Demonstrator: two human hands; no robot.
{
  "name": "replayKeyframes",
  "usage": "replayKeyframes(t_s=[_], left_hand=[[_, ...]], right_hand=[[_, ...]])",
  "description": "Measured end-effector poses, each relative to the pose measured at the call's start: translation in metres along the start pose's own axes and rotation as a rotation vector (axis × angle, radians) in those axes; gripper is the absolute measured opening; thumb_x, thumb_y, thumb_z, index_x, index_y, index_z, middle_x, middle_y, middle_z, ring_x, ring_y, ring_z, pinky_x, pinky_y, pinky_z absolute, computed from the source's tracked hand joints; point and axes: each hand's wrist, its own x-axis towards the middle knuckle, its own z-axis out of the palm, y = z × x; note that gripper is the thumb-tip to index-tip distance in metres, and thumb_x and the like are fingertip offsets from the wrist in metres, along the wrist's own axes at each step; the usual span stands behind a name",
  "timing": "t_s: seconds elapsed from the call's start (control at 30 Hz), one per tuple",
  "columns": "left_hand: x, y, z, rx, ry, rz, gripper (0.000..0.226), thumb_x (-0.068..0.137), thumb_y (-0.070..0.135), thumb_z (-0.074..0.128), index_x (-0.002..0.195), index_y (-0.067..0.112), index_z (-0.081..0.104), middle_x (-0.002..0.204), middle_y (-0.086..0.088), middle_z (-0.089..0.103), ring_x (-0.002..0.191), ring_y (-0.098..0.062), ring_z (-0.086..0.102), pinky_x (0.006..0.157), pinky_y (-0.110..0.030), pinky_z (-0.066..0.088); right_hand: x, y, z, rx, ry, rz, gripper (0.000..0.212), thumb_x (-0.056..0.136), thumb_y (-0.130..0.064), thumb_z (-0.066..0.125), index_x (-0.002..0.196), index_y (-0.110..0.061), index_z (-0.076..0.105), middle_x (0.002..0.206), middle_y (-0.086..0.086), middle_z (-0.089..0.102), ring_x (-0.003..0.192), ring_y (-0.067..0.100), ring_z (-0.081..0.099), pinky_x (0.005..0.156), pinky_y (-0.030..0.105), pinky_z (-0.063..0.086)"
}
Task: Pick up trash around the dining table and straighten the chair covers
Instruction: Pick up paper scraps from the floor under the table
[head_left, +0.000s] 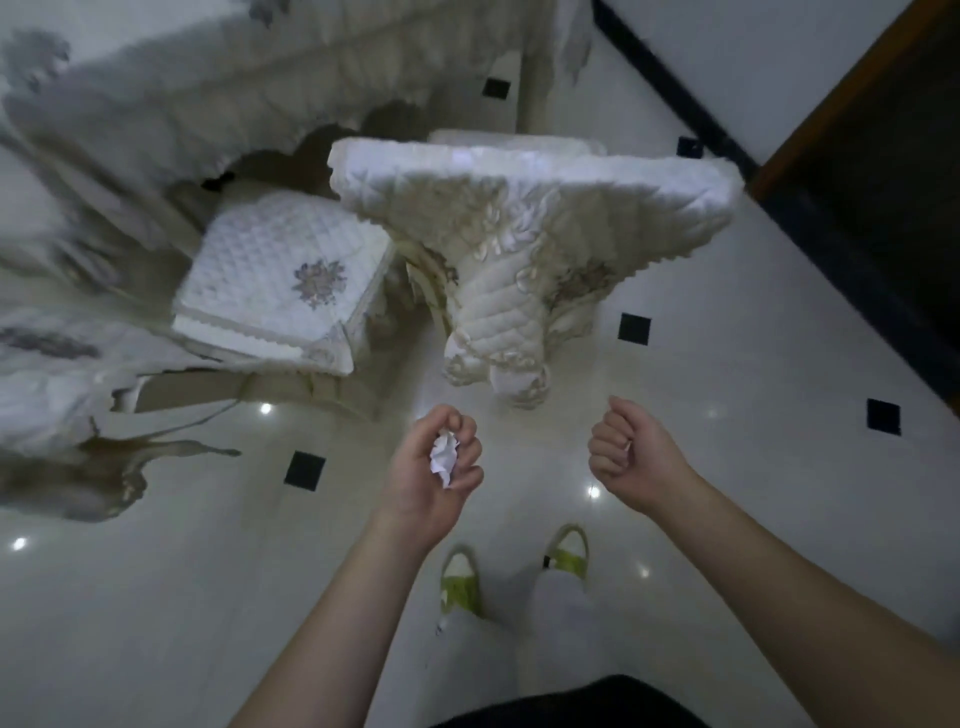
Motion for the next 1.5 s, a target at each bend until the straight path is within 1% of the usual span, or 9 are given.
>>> replayKeyframes(t_s=[0.17, 0.33, 0.5, 0.67, 0.8, 1.03, 1.17, 1.33, 1.5], left_hand=[[-0.034, 0.017, 0.037, 0.041, -0.103, -0.063, 0.026, 0.09, 0.018, 0.043, 0.064, 0.015, 0.047, 0.061, 0.002, 0.037, 0.039, -0.007, 0.025, 0.033, -0.017, 0.015], [-0.06, 0.012, 0.068, 0.321, -0.23, -0.213, 0.021, 0.093, 0.02, 0.046, 0.074, 0.016, 0.051, 0.063, 0.002, 0.04, 0.038, -0.006, 0.023, 0.032, -0.015, 0.012], [-0.063, 0.0, 0.094, 0.392, -0.321, -0.267, 0.012, 0.086, 0.021, 0.051, 0.074, 0.017, 0.051, 0.063, 0.002, 0.041, 0.038, -0.007, 0.022, 0.034, -0.014, 0.011], [-0.064, -0.024, 0.138, 0.431, -0.393, -0.255, 0.012, 0.088, 0.021, 0.052, 0.077, 0.017, 0.051, 0.063, 0.001, 0.047, 0.038, -0.007, 0.028, 0.032, -0.015, 0.018], [-0.057, -0.047, 0.178, 0.497, -0.424, -0.245, 0.009, 0.088, 0.025, 0.053, 0.082, 0.019, 0.051, 0.066, 0.002, 0.052, 0.039, -0.008, 0.033, 0.036, -0.017, 0.02], [-0.034, -0.105, 0.259, 0.558, -0.37, -0.249, 0.005, 0.083, 0.023, 0.058, 0.081, 0.02, 0.056, 0.074, -0.001, 0.061, 0.05, -0.011, 0.048, 0.047, -0.019, 0.041], [-0.026, -0.136, 0.304, 0.45, -0.327, -0.28, 0.004, 0.086, 0.017, 0.058, 0.082, 0.015, 0.06, 0.082, -0.006, 0.065, 0.062, -0.016, 0.062, 0.052, -0.023, 0.054], [-0.011, -0.143, 0.336, 0.345, -0.277, -0.196, 0.011, 0.081, 0.012, 0.062, 0.092, 0.012, 0.063, 0.089, -0.011, 0.068, 0.067, -0.02, 0.067, 0.054, -0.027, 0.057], [0.013, -0.131, 0.35, 0.317, -0.206, -0.17, 0.007, 0.074, 0.013, 0.065, 0.077, 0.009, 0.069, 0.086, -0.011, 0.067, 0.065, -0.02, 0.067, 0.052, -0.027, 0.056]], right_hand=[[-0.067, 0.013, 0.01, 0.188, -0.043, -0.115, 0.06, 0.097, -0.034, 0.04, 0.04, -0.019, 0.029, 0.038, -0.005, 0.02, 0.028, 0.01, 0.018, 0.034, 0.02, 0.007], [-0.125, 0.024, 0.011, 0.275, -0.08, -0.174, 0.06, 0.098, -0.037, 0.037, 0.041, -0.019, 0.029, 0.037, -0.004, 0.018, 0.028, 0.01, 0.013, 0.034, 0.019, 0.006], [-0.179, 0.014, -0.006, 0.323, -0.124, -0.307, 0.054, 0.093, -0.037, 0.042, 0.043, -0.019, 0.032, 0.038, -0.005, 0.021, 0.029, 0.009, 0.013, 0.032, 0.019, 0.009], [-0.221, 0.004, -0.03, 0.43, -0.038, -0.488, 0.051, 0.094, -0.035, 0.049, 0.05, -0.02, 0.029, 0.043, -0.006, 0.022, 0.03, 0.007, 0.018, 0.027, 0.02, 0.014], [-0.236, -0.017, -0.054, 0.526, 0.015, -0.55, 0.049, 0.094, -0.034, 0.051, 0.051, -0.02, 0.033, 0.044, -0.007, 0.026, 0.03, 0.006, 0.023, 0.026, 0.018, 0.017], [-0.261, -0.079, -0.105, 0.53, 0.041, -0.601, 0.046, 0.095, -0.034, 0.048, 0.054, -0.021, 0.033, 0.044, -0.006, 0.025, 0.031, 0.006, 0.023, 0.028, 0.017, 0.016], [-0.279, -0.122, -0.145, 0.547, 0.092, -0.625, 0.043, 0.095, -0.034, 0.049, 0.056, -0.022, 0.034, 0.046, -0.006, 0.026, 0.032, 0.006, 0.025, 0.03, 0.018, 0.018], [-0.292, -0.18, -0.174, 0.508, 0.14, -0.598, 0.038, 0.095, -0.033, 0.047, 0.061, -0.022, 0.034, 0.047, -0.007, 0.029, 0.034, 0.005, 0.026, 0.032, 0.017, 0.019], [-0.268, -0.233, -0.155, 0.462, 0.079, -0.578, 0.039, 0.095, -0.038, 0.047, 0.061, -0.021, 0.037, 0.049, -0.007, 0.031, 0.036, 0.005, 0.026, 0.033, 0.017, 0.022]])
